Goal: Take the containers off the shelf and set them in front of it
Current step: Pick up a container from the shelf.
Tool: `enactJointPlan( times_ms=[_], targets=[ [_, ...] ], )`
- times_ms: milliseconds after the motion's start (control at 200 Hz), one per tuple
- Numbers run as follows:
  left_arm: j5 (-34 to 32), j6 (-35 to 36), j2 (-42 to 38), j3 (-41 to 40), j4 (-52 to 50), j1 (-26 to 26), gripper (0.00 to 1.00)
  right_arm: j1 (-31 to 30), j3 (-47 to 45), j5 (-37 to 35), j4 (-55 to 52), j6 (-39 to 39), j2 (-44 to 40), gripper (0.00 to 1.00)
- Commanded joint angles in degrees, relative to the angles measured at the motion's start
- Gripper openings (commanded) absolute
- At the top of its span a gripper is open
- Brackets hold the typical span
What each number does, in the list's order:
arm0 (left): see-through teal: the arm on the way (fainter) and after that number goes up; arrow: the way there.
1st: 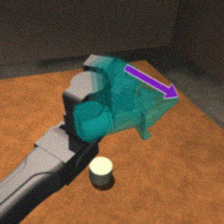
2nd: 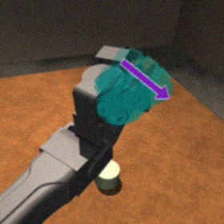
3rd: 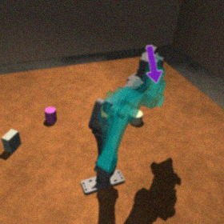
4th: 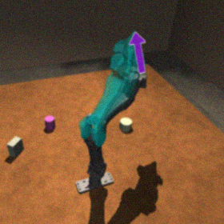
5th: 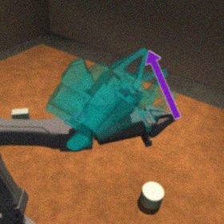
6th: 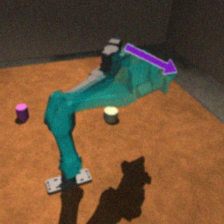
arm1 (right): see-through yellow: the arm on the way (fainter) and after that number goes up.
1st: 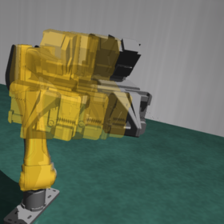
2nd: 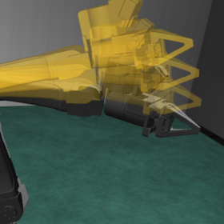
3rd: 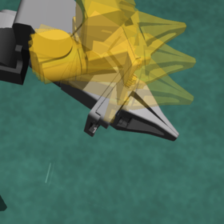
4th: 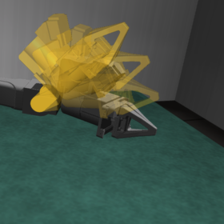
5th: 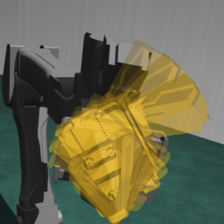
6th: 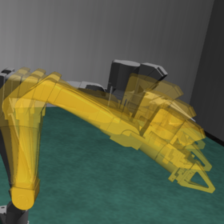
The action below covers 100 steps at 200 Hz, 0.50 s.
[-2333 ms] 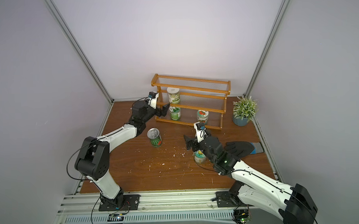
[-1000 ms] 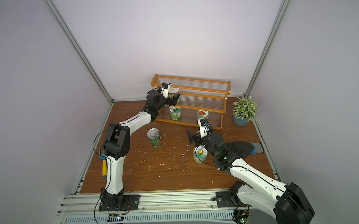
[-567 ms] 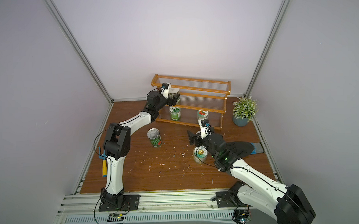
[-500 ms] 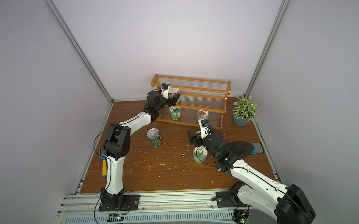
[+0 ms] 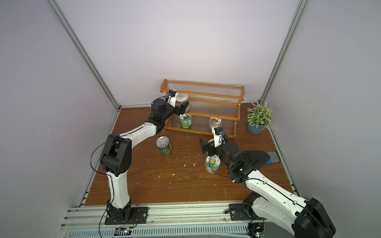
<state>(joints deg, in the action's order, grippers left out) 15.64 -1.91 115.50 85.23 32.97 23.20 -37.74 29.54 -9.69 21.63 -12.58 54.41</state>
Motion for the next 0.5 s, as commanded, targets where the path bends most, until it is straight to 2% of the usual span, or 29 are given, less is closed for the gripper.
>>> enactJointPlan(
  times_ms=[0,495],
  targets=[
    [0.9,0.2,-2.9,0.1,1.3,0.4,0.61,0.3,0.3,0.9,2.2,-0.7,-1.6,0.99],
    [1.3,-0.3,-10.8,-9.6,-0.1,0.7,0.61,0.4,-0.1,0.9,1.1,-0.8,-3.4,0.99]
  ],
)
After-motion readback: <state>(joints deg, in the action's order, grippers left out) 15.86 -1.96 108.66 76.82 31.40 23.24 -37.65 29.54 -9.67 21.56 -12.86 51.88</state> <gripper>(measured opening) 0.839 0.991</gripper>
